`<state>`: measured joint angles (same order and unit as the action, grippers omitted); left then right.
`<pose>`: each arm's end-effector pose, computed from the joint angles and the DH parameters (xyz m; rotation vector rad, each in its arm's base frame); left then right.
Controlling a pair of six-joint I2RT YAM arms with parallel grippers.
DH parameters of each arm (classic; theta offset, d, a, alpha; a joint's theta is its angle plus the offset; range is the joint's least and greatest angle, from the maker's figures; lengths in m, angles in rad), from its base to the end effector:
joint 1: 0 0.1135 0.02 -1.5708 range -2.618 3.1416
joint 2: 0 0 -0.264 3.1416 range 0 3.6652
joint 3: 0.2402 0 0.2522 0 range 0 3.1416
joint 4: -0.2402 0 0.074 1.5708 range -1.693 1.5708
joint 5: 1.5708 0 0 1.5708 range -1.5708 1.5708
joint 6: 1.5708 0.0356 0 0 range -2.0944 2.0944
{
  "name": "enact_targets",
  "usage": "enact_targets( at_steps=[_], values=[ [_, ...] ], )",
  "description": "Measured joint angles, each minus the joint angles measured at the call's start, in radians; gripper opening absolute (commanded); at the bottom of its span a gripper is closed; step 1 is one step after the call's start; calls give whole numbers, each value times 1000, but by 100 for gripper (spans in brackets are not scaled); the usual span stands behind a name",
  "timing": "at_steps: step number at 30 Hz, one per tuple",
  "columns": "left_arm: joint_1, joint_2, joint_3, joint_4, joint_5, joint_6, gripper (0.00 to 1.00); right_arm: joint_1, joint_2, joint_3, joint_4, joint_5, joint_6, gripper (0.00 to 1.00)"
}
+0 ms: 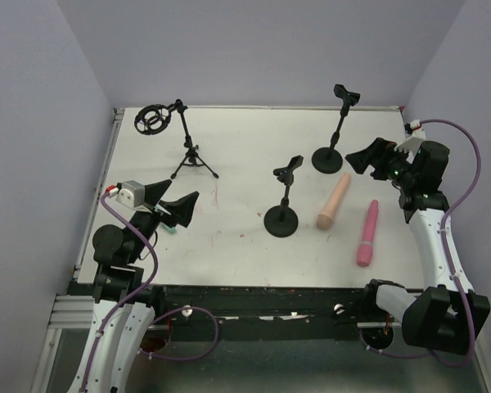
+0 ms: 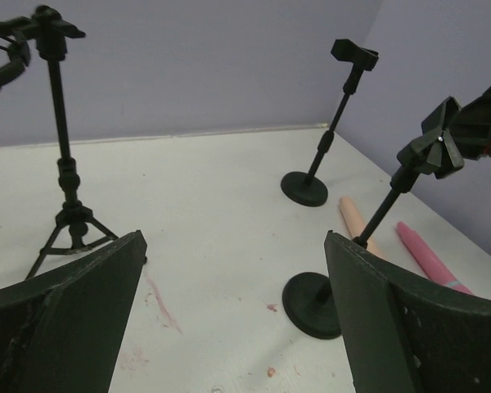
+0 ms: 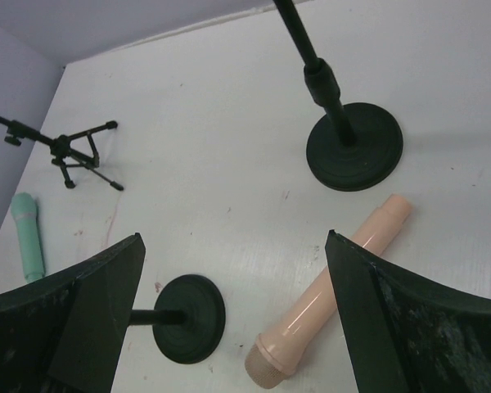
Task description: Attach the microphones to the stand
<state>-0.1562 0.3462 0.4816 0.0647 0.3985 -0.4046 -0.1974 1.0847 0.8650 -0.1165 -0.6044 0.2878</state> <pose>0.1075 -0.0309 0.3168 0.1679 1.4166 -0.7375 0.2455 -0.0285 0.3180 0.0470 1.8939 0.6354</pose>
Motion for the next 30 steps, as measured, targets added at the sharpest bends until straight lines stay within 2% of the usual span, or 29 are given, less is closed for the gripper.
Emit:
enact_targets(
  at_steps=[5,14,21,25,30],
  values=[
    [-52,108,60,-80,95,-36,98,0,-3,-39,13,-144,-83,100],
    [-327,191,106,-174,106,-27,98,0,-4,-81,8,-443,-284,100],
    [-534,338,97,-66,5,19,98,0,-4,-81,-37,-526,-396,100],
    [-580,455,95,23,-37,43,98,0,-4,-81,-58,-530,-425,100],
    [-586,541,95,79,-70,42,98,0,-4,-81,-67,-529,-448,100]
  ],
)
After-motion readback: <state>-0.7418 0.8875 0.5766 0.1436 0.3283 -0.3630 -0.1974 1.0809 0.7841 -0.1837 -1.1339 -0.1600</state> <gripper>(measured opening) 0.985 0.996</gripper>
